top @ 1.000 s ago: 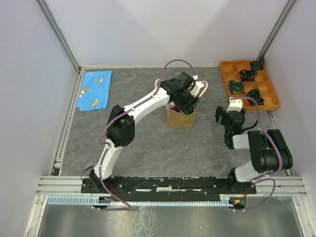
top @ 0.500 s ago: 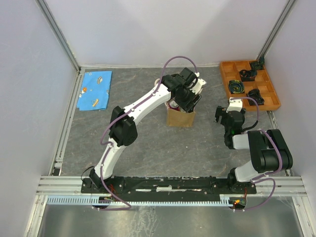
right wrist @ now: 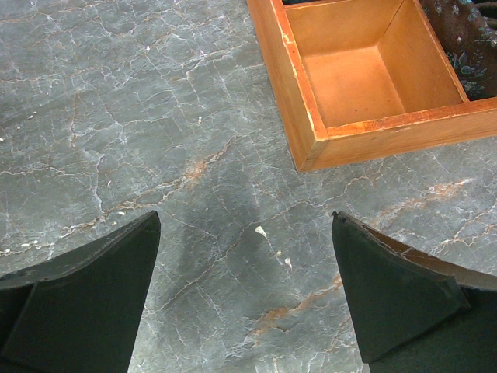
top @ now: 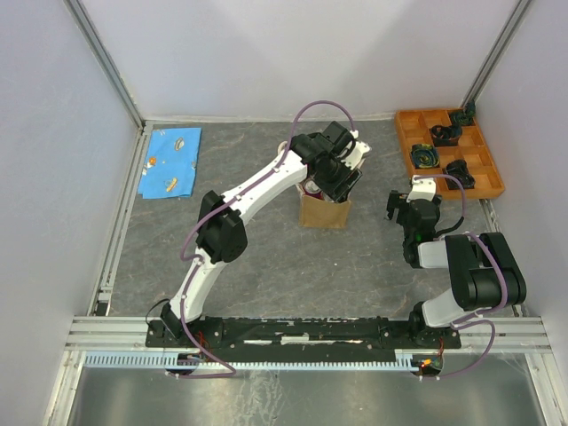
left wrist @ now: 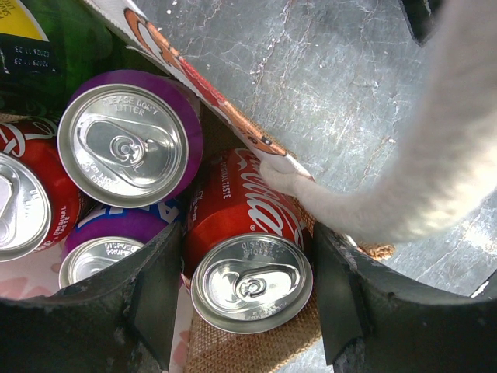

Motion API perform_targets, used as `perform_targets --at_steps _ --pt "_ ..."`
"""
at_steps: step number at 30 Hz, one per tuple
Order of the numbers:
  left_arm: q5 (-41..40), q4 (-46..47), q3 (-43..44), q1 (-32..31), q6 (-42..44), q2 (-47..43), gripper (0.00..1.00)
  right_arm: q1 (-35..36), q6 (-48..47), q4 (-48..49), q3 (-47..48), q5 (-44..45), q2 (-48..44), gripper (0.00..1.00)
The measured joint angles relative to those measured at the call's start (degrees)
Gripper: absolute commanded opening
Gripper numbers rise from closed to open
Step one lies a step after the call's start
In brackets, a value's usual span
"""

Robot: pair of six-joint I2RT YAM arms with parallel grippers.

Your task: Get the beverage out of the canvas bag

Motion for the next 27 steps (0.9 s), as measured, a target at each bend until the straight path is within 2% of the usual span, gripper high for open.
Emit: perform_targets --at_steps 6,14,27 --pt "-0.07 -2.73 5.81 0.0 0.0 -0.11 0.03 0.0 0.0 0.0 0.0 0.0 0.0 0.99" --pt "-1.2 -3.1 6.43 0.0 -0.04 -3.26 0.03 0.0 0.0 0.0 0.0 0.0 0.0 0.99" --pt "-11.17 -3.13 6.43 2.43 -0.02 -15.34 0.03 0.0 0.0 0.0 0.0 0.0 0.0 0.99"
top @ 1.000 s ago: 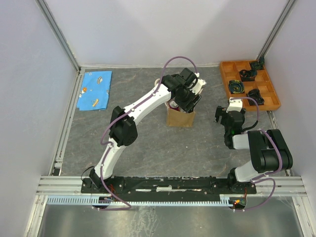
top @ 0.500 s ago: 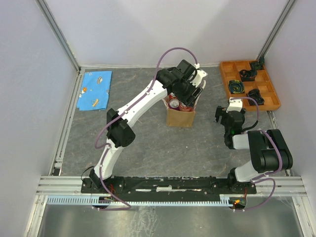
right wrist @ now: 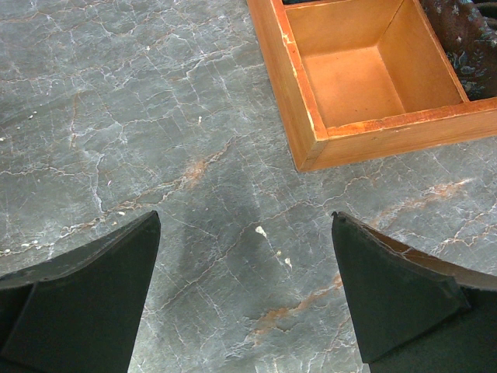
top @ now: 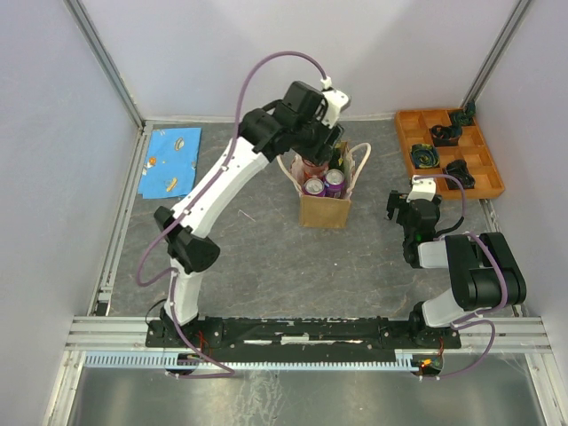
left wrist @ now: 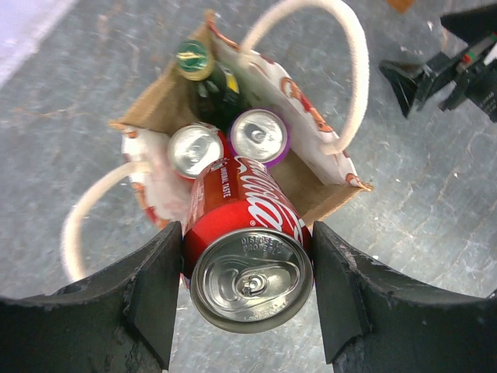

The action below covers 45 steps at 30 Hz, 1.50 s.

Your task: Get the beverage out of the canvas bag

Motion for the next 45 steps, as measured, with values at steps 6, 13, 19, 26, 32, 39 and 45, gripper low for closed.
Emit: perform_targets --at_steps 6,13,19,26,32,39,45 --pt "-4.61 0.04 -1.07 2.34 0.0 -6.43 0.03 0.0 0.0 0.0 0.0 0.0 0.0 0.99" --pt "-6.05 2.58 -10.08 12.13 -0.09 -15.1 0.03 0.0 0.0 0.0 0.0 0.0 0.0 0.99" --pt "-7.23 7.17 -21.31 20.55 -1.05 -18.03 0.03 0.0 0.0 0.0 0.0 0.0 0.0 0.99" --pt "-4.2 15.17 -33.48 22.75 -3.98 -17.27 0.03 0.0 0.0 0.0 0.0 0.0 0.0 0.99" --pt "-1.38 24.0 -40.94 22.75 -6.38 -13.09 0.03 0.0 0.0 0.0 0.0 0.0 0.0 0.99" --pt "-0.37 30.71 -43.95 22.75 -8.48 -6.29 0.03 0.0 0.0 0.0 0.0 0.0 0.0 0.99" --pt "0.26 34.49 -45.09 22.75 -10.21 -4.13 0.03 0.0 0.0 0.0 0.0 0.0 0.0 0.99"
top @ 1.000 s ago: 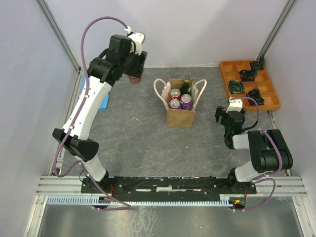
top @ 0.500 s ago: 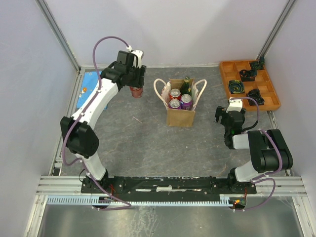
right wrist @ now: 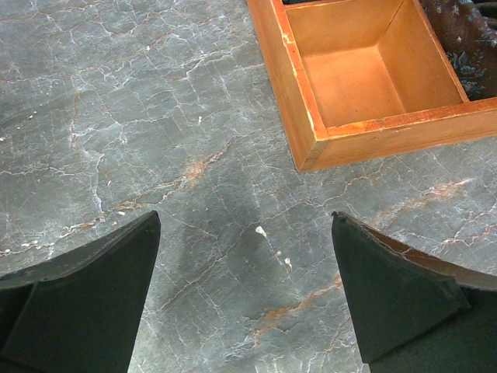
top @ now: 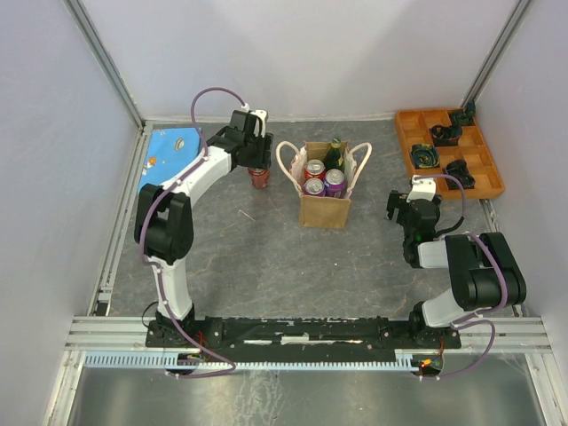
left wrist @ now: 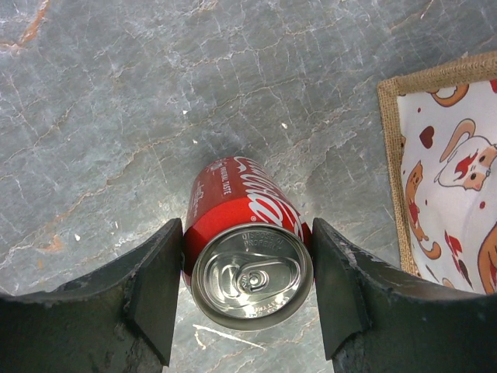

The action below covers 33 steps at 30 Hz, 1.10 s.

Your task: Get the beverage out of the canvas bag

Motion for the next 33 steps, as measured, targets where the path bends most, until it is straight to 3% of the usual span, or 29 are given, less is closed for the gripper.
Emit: perform_targets --at_steps 8,10,12,15,23,33 --pt "0.04 2.93 -0.17 0.0 -1.36 1.77 0.1 0.0 0.0 0.0 0.0 0.0 0.0 0.99" --pt "0.02 2.89 -0.02 0.02 -1.64 1.92 0.22 0.0 0.0 0.0 0.0 0.0 0.0 0.99" --pt "-0.02 2.64 0.72 0.0 -1.9 2.49 0.43 0.0 0.0 0.0 0.0 0.0 0.0 0.99" --pt "-0.2 2.23 2.03 0.02 -2.08 3.5 0.65 0.0 0.0 0.0 0.0 0.0 0.0 0.99" --pt "-0.85 1.03 2.78 0.13 -2.21 3.87 0.89 0.0 0.0 0.0 0.0 0.0 0.0 0.99" --pt "-3.52 -1.4 8.57 0.13 -2.05 3.74 0.91 0.0 0.0 0.0 0.0 0.0 0.0 0.99"
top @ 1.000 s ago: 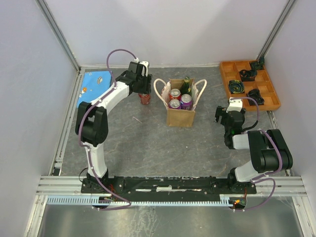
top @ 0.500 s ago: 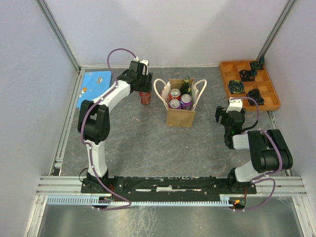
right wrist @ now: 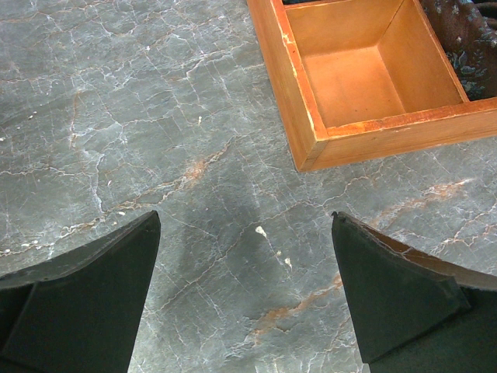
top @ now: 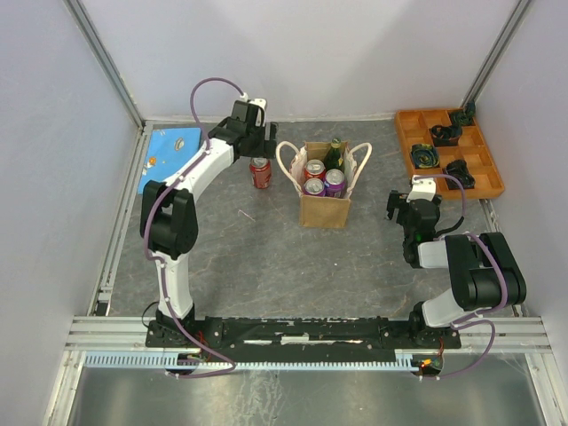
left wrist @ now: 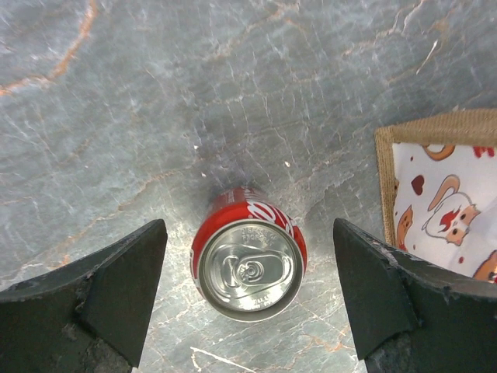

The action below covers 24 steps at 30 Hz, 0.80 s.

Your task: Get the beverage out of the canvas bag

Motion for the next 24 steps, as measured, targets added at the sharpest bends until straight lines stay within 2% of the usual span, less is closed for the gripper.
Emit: perform_targets --at_steps 5,9,12,16,19,24 --pt "-2.27 -1.36 0.22 0.0 0.81 -3.82 0.86 0.0 -0.02 0.0 0.0 0.0 0.0 0.99" --pt "-0.96 -1.05 0.04 -0.5 4.11 -11.37 0.84 0.0 0.0 0.0 0.0 0.0 0.0 0.99" --pt "-0.31 -0.26 0.04 -2.95 7.39 -17.33 0.83 0.0 0.0 0.0 0.0 0.0 0.0 0.99" --pt "3.19 1.36 0.04 -9.29 10.97 -22.67 0.83 0.0 -0.02 0.0 0.0 0.0 0.0 0.99" --pt "6.58 2.29 0.07 -14.25 12.85 -22.53 0.83 0.0 -0.02 0.0 0.0 0.0 0.0 0.99" --pt "8.0 2.23 0.33 -19.34 13.62 -15.21 0.83 0.0 -0.02 0.0 0.0 0.0 0.0 0.99"
